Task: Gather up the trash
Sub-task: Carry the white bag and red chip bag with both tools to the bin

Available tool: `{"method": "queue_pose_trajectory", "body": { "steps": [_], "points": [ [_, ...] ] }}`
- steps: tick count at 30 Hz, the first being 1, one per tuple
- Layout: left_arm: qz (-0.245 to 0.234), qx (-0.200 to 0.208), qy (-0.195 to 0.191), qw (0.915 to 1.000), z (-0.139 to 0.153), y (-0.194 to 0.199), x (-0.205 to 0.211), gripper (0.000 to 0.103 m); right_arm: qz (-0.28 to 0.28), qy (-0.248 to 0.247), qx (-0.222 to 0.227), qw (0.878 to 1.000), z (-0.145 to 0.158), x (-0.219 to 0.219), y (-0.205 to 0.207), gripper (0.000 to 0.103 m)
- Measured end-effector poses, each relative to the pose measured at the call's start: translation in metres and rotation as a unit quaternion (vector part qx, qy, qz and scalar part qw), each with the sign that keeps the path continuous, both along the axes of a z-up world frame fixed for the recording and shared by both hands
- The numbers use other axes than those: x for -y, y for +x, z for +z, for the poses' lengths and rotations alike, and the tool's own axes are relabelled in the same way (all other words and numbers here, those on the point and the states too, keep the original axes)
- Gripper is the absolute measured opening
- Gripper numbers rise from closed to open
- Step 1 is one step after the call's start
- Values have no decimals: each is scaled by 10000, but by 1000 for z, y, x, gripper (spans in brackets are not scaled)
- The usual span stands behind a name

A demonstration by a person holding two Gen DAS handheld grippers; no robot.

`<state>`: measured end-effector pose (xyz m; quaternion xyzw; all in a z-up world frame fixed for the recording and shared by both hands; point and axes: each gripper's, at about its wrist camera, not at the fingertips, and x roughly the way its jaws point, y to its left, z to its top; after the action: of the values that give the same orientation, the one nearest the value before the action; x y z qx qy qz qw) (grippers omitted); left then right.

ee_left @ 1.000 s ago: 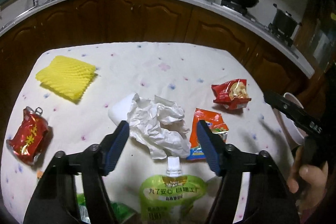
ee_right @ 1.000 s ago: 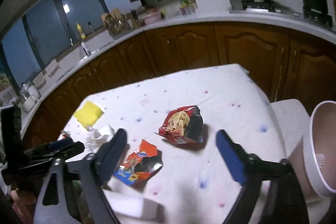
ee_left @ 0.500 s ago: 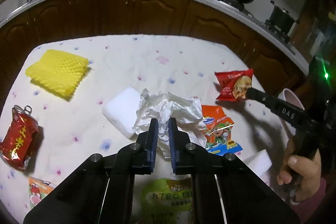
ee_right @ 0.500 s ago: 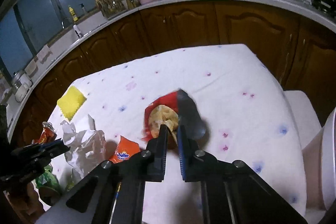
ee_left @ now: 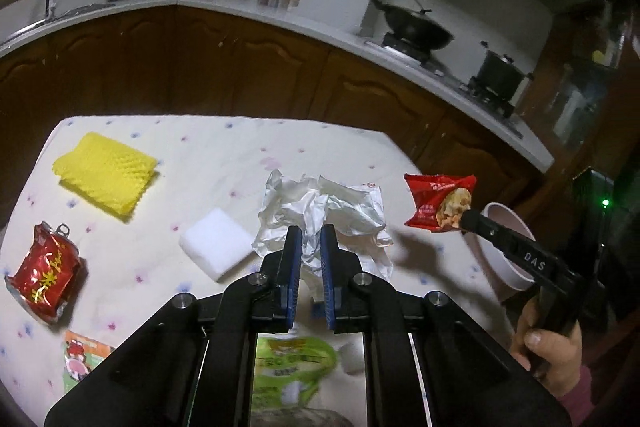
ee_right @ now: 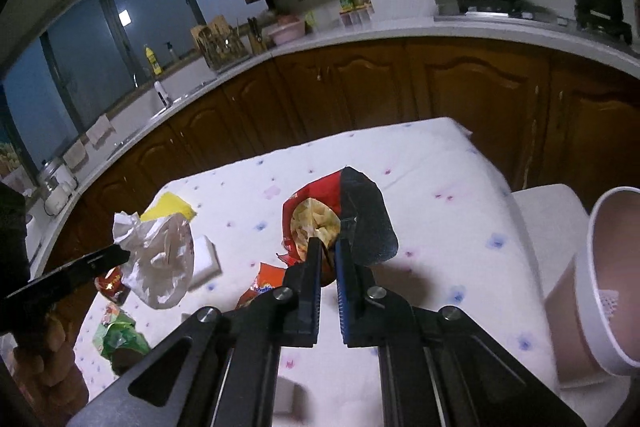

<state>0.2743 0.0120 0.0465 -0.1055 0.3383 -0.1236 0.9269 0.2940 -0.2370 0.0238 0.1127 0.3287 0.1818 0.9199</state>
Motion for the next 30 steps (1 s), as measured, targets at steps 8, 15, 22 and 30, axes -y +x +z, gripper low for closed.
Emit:
{"method": "queue_pose_trajectory", "body": {
  "steps": [8, 15, 22, 30],
  "points": [
    [-377, 126, -69, 9992, 11, -13, 40, 9, -291, 33, 209, 9994, 19, 35, -35, 7],
    [-777, 156, -54, 9968, 14, -18, 86, 9, -668, -9, 329, 9972, 29, 75, -65, 7],
    [-1190, 175, -46, 9927, 18, -20, 137, 9, -1138, -19, 322, 9930, 29, 123, -87, 7],
    [-1555, 183, -25, 9877, 19, -13, 188, 9, -1629, -35, 306, 9862, 27, 169, -103, 7]
  ]
}}
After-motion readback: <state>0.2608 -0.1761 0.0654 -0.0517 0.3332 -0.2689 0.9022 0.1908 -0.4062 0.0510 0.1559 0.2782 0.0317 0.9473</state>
